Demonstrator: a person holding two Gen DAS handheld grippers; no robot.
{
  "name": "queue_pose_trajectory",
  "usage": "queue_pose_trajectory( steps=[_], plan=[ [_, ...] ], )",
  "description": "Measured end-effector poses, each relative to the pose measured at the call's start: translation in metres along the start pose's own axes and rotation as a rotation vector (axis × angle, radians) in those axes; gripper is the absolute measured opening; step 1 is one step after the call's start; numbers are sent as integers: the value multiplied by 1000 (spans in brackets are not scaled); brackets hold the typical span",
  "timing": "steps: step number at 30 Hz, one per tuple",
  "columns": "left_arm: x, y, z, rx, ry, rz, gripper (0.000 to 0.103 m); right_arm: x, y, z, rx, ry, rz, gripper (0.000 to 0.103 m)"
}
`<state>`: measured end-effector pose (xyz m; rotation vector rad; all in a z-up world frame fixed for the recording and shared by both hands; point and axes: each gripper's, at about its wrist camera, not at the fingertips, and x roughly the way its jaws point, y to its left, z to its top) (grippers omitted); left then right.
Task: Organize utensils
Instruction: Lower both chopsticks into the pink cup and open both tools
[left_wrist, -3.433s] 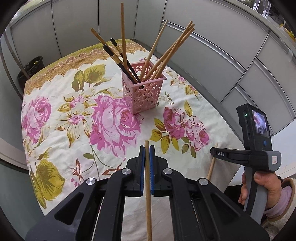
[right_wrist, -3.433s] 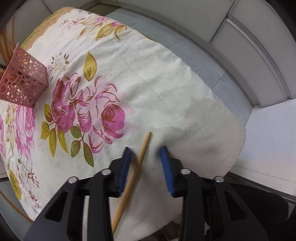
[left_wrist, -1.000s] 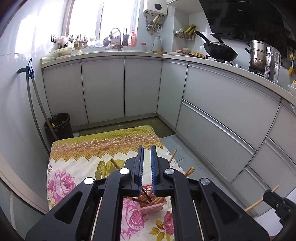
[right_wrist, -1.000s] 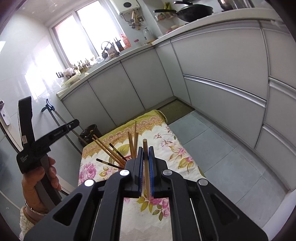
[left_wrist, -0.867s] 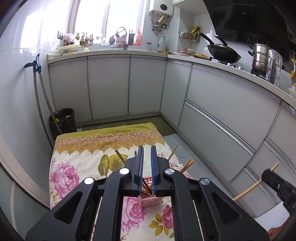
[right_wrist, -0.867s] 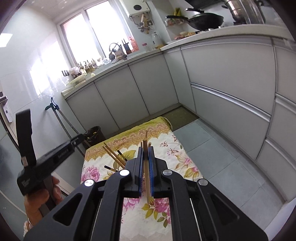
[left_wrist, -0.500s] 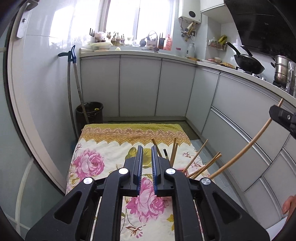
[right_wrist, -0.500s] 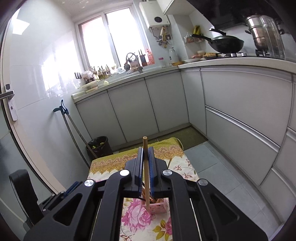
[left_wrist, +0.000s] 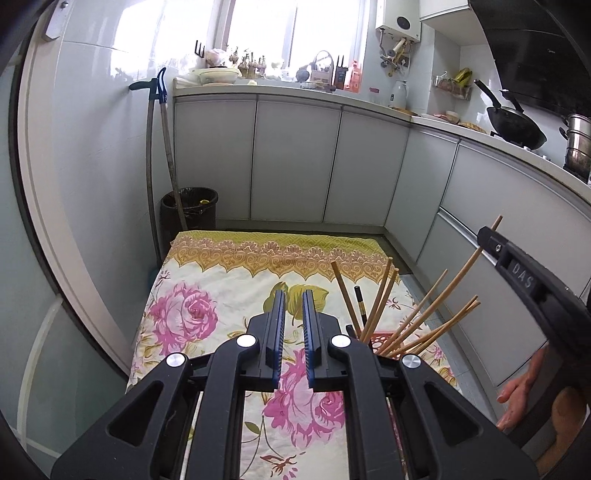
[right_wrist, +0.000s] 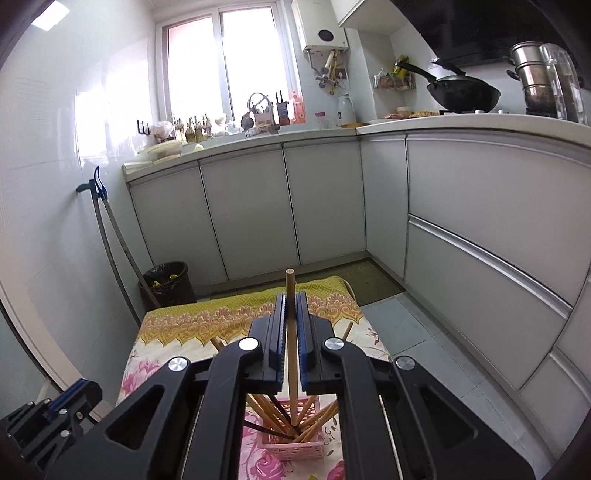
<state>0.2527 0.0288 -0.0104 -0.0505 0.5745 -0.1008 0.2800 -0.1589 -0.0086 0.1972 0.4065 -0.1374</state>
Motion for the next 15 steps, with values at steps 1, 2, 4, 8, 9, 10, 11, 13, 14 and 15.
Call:
queue_pose_trajectory(
  steps=[1,2,4,8,9,10,11,13,14,15],
  plan=[
    [0,0,-1,-2,0,6,11,3,1,-3,-1,8,-11,6],
    [-1,0,-1,-6,1,13,14,4,1,-5,-3,20,-26,6],
    [-8,2,0,-30,-10,20,23,1,2,-4,11,40,-38,6],
    [-38,3,0,-48,-51,45,41,-23,2,6,10,48,-55,11],
    [-49,3,0,-50,-60,46,42,-33,3,10,11,38,-58,19],
    [-59,2,2,-50,-69,49,45,-45,3,14,16,27,-49,34],
    [-71,2,4,-54,-82,50,50,-60,2,18,27,10,-30,43],
    [-99,1,7,-72,-126,55,74,-91,3,26,31,-30,-30,65],
    [-115,0,8,-82,-155,54,76,-108,3,29,26,-53,-32,66],
    [-132,-2,9,-85,-183,52,78,-126,4,32,22,-73,-47,69]
  ],
)
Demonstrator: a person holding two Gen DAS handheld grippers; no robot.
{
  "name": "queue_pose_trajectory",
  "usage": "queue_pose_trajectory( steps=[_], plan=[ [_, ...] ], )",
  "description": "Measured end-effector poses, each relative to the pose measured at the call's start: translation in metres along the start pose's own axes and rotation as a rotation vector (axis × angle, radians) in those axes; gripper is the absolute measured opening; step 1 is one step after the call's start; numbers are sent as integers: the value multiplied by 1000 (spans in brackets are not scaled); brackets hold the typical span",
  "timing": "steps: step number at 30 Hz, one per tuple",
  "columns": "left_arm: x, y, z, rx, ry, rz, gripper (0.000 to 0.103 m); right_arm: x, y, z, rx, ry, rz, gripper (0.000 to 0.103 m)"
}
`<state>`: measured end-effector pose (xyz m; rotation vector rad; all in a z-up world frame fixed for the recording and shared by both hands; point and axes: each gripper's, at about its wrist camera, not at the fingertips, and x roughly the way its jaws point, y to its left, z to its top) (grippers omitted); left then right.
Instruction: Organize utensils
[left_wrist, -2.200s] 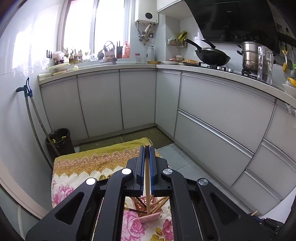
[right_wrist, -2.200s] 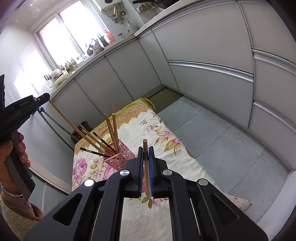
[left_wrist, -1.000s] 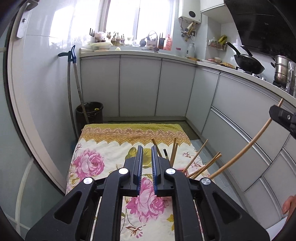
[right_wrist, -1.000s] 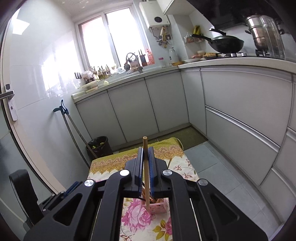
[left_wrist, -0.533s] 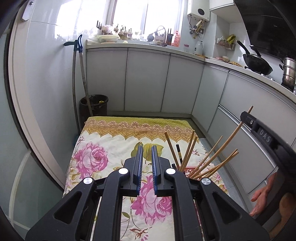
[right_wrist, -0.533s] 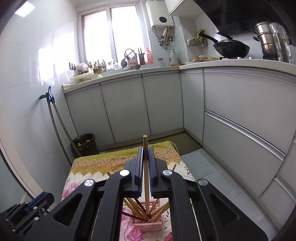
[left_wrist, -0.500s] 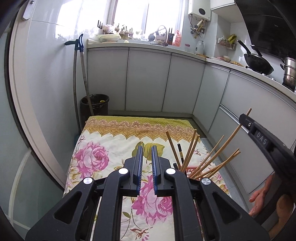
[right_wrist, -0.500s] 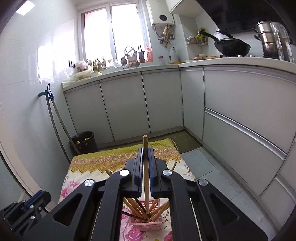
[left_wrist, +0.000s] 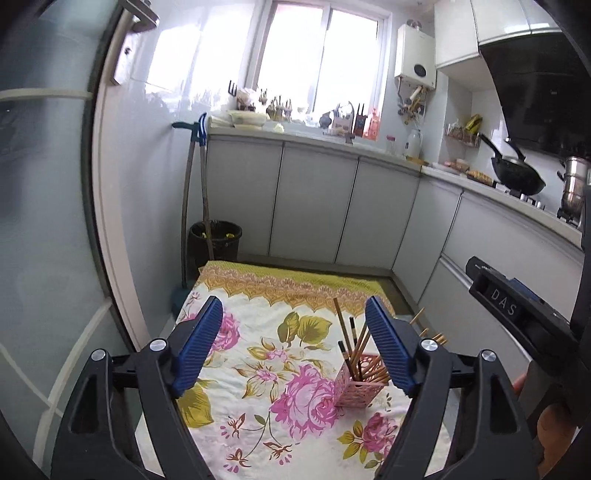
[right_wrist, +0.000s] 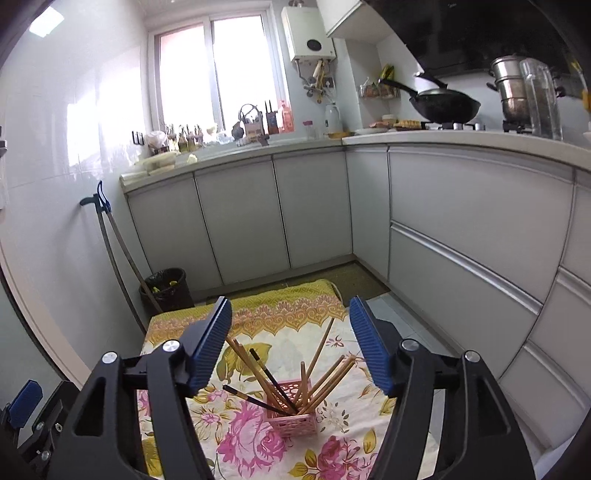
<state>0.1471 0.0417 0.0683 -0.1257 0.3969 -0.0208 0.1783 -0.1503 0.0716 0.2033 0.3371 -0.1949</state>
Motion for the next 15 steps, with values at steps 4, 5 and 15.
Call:
queue_pose_trajectory(
  steps=[4,5,15],
  plan=[
    [-65,-13,8,2,-115,-2,92,-73,-10,3,45,-67,-79,92],
    [-81,-15,7,0,-142,2,93,-92,-16,0,62,-77,-91,93],
    [-166,-24,-34,-35,-10,-93,88,-185,-80,-53,126,156,-177,93]
  ],
)
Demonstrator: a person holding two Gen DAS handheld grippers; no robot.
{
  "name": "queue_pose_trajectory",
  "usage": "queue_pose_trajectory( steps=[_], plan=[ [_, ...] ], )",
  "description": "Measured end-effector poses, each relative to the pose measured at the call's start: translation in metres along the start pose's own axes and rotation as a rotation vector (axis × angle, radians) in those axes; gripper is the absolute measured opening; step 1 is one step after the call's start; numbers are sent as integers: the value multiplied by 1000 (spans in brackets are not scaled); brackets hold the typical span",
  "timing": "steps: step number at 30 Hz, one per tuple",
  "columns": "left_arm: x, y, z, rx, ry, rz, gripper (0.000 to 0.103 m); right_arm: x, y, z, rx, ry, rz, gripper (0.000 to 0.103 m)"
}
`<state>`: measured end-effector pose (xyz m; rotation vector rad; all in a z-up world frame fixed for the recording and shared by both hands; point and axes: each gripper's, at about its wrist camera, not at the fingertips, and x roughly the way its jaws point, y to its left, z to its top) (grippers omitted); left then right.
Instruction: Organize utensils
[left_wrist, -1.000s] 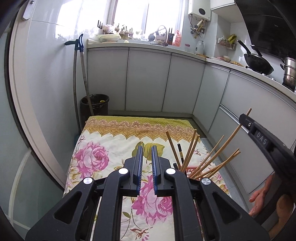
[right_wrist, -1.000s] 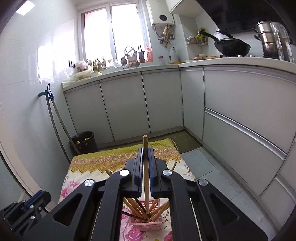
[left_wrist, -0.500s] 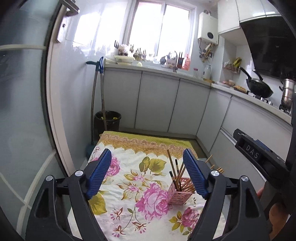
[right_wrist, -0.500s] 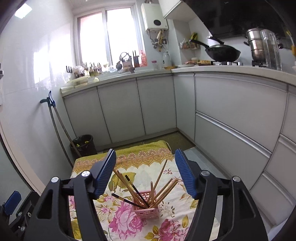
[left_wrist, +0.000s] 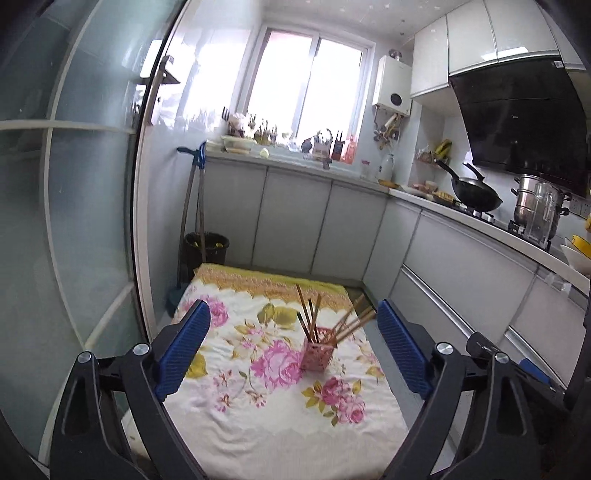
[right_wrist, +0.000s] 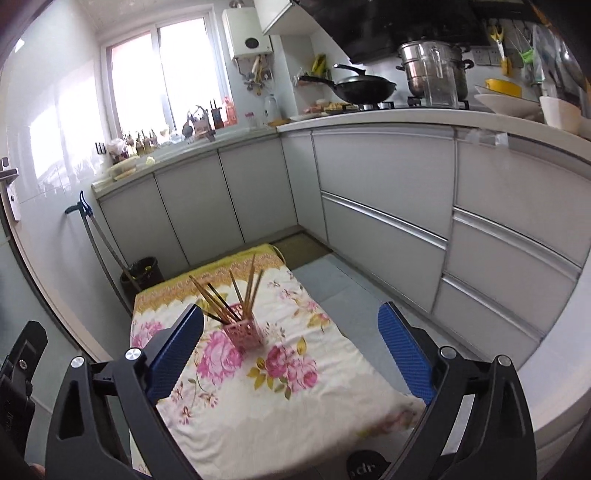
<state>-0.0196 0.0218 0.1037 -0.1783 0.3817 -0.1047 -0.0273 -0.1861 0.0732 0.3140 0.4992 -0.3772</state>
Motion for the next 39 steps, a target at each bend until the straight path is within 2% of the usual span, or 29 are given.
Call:
queue_pose_trajectory(
  steps=[3,6,9,12,18,28,34,39],
  plan=[
    [-13,2,-6,-27,72,-21,94,-22,-13,-11,-33,-6,-89,93],
    [-29,0,-15,-7,80,-11,95,-40,-30,-23,4,-10,-78,93],
    [-38,-2,-25,23,73,19,95,-49,-36,-34,0,-20,-105,93],
    [-35,-2,-34,60,86,57,95,-47,-35,-42,-9,10,-86,93],
    [-16,8,-41,31,149,86,96,-31,-25,-54,-29,80,-41,93],
    [-3,17,-38,19,150,131,96,-7,-5,-59,-56,143,-8,91],
    [12,16,-37,33,201,124,96,1,-8,-56,-37,150,-1,91],
    [12,3,-38,92,168,129,96,1,-14,-51,-18,134,-8,91]
  ],
)
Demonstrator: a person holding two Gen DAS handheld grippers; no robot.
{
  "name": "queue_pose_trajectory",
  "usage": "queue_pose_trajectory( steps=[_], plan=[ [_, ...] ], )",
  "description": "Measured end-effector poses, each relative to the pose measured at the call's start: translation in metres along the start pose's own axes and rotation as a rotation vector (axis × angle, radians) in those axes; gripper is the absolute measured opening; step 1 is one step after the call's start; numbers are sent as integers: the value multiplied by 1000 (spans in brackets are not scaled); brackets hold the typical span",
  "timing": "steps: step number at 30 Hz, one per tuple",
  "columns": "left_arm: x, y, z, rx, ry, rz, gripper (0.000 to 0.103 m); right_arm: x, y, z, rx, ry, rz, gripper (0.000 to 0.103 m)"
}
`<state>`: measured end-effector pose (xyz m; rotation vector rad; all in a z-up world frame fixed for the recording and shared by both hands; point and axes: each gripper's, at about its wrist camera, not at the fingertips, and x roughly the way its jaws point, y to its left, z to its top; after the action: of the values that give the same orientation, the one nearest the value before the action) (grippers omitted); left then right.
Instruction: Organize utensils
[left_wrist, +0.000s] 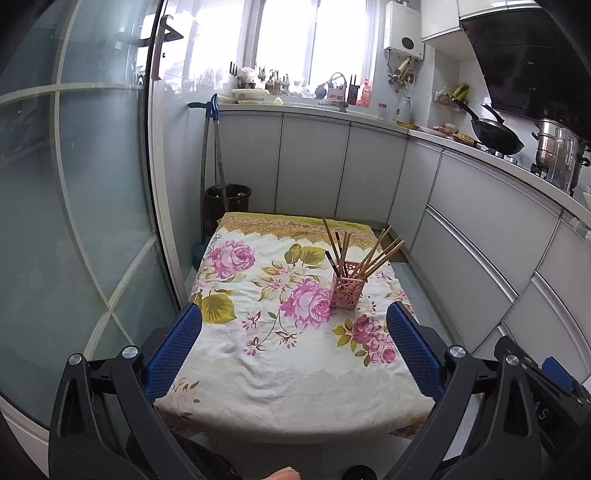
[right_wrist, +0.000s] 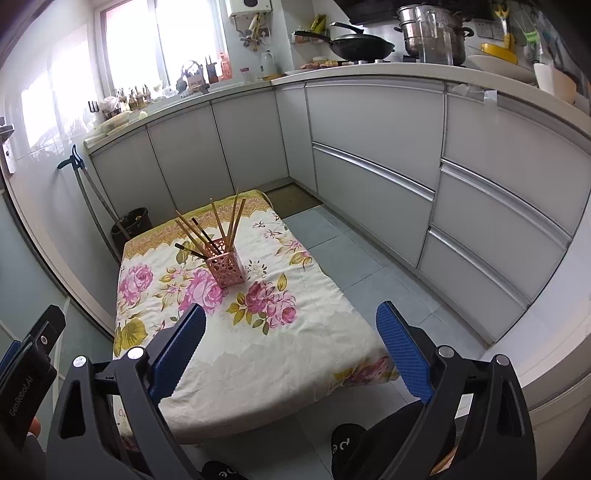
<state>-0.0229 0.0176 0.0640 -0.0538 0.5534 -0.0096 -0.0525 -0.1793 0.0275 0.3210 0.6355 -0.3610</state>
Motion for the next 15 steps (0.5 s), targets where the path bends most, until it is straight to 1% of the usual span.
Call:
queue_pose_trajectory(
  steps=[5,10,15],
  plan=[
    [-2,-8,0,24,-33,-17,96,-4,-6,5,17,-23,-14,91],
    [-2,-7,3,19,-57,-24,96,-13,-9,9,32,-76,-40,92],
    [-1,-6,5,15,-44,-13,96,-22,-10,10,40,-114,-39,96]
  ],
)
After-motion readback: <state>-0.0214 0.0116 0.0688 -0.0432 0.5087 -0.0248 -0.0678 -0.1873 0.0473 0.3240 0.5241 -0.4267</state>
